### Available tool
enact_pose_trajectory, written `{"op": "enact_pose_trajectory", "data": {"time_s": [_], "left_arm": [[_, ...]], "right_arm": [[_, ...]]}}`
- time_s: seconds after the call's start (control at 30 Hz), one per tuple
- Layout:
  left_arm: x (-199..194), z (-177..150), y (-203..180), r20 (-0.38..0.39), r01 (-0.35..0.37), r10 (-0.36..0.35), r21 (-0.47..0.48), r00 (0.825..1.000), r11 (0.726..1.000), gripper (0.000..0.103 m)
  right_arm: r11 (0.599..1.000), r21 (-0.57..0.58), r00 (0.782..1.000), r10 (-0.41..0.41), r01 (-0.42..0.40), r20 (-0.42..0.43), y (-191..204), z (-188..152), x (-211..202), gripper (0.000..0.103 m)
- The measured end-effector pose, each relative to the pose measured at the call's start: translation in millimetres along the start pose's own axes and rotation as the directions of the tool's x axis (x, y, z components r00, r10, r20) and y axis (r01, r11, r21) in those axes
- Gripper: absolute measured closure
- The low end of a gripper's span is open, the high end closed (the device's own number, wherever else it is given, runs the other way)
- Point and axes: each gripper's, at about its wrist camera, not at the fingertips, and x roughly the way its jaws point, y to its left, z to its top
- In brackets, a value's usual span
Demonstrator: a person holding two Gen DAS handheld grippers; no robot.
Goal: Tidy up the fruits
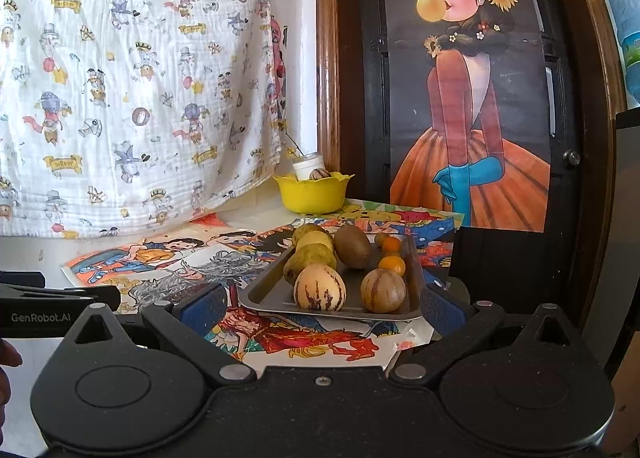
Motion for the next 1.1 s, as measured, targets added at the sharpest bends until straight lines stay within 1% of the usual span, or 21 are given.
{"op": "enact_pose_trajectory", "data": {"time_s": [1.1], "left_arm": [[7.6, -8.4, 4.2, -0.029, -0.003, 0.003, 0.012, 1.0, 1.0, 0.0]], "right_arm": [[1.0, 0.002, 0.999, -0.004, 0.004, -0.043, 0.0, -12.8, 9.1, 0.001]]}}
